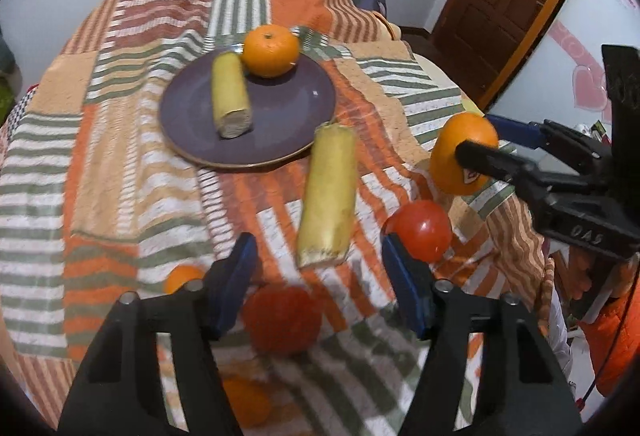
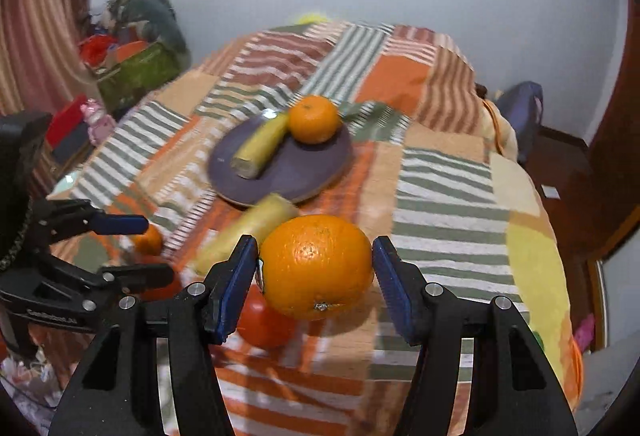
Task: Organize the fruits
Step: 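Grasp the second corn cob with the left tool while the right tool holds the orange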
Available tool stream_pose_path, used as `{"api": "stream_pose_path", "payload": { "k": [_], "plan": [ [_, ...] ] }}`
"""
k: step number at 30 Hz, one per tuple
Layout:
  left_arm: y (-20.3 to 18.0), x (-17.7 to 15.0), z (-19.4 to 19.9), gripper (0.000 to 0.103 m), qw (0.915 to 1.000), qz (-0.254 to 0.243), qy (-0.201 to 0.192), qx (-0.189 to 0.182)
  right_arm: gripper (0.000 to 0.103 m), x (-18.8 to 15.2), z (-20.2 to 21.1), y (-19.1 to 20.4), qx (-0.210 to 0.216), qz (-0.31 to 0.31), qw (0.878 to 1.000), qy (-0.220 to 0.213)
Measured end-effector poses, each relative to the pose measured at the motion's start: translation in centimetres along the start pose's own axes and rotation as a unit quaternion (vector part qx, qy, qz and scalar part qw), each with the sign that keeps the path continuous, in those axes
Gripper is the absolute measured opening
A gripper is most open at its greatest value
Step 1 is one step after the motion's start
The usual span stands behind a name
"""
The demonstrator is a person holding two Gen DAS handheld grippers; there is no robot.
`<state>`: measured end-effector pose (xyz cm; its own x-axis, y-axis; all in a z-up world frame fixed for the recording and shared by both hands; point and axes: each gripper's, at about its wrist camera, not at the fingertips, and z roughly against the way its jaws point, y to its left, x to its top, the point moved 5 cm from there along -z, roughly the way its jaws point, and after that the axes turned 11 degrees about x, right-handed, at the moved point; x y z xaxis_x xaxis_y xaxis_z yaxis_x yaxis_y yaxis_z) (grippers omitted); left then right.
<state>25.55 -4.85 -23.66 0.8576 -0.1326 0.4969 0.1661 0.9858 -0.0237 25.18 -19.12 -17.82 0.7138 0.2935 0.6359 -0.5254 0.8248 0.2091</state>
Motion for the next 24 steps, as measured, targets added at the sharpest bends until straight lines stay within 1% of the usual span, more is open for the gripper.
{"api": "stream_pose_path", "payload": {
  "k": [3, 5, 11, 13, 15, 16, 20, 22, 24],
  "plan": [
    [-0.8, 0.9, -1.4, 0.053, 0.9999, -0.011, 0.010, -0.001, 0.056, -0.7, -0.9, -1.4, 0.002, -0.013, 1.000, 0.017],
    [-1.2, 1.4, -2.4, 0.051, 0.9997, -0.017, 0.017, 0.000, 0.056, -1.2, -1.4, -2.0, 0.013, -0.022, 0.999, 0.024],
    [-1.7, 2.2, -4.9, 0.046, 0.9988, -0.023, 0.042, -0.001, 0.057, -1.5, -1.5, -2.6, 0.032, -0.024, 0.999, 0.025],
    [-1.8, 2.3, -5.5, 0.045, 0.9986, -0.023, 0.048, -0.002, 0.063, -1.8, -1.8, -2.8, 0.040, -0.029, 0.998, 0.029],
    [-1.9, 2.3, -6.0, 0.041, 0.9983, -0.023, 0.053, -0.002, 0.069, -2.1, -2.1, -3.0, 0.049, -0.033, 0.998, 0.034],
    [-1.8, 2.4, -6.3, 0.040, 0.9982, -0.023, 0.056, -0.002, 0.069, -2.3, -2.2, -3.0, 0.056, -0.034, 0.997, 0.036],
    [-1.8, 2.5, -6.7, 0.040, 0.9981, -0.020, 0.057, -0.011, 0.069, -2.5, -2.6, -2.6, 0.065, -0.029, 0.997, 0.039],
    [-1.7, 2.5, -6.6, 0.040, 0.9982, -0.021, 0.055, -0.014, 0.064, -2.3, -2.5, -2.5, 0.073, -0.029, 0.996, 0.036],
    [-1.6, 2.5, -6.5, 0.039, 0.9982, -0.016, 0.055, -0.019, 0.064, -2.1, -2.4, -2.5, 0.072, -0.032, 0.996, 0.033]
  ]
}}
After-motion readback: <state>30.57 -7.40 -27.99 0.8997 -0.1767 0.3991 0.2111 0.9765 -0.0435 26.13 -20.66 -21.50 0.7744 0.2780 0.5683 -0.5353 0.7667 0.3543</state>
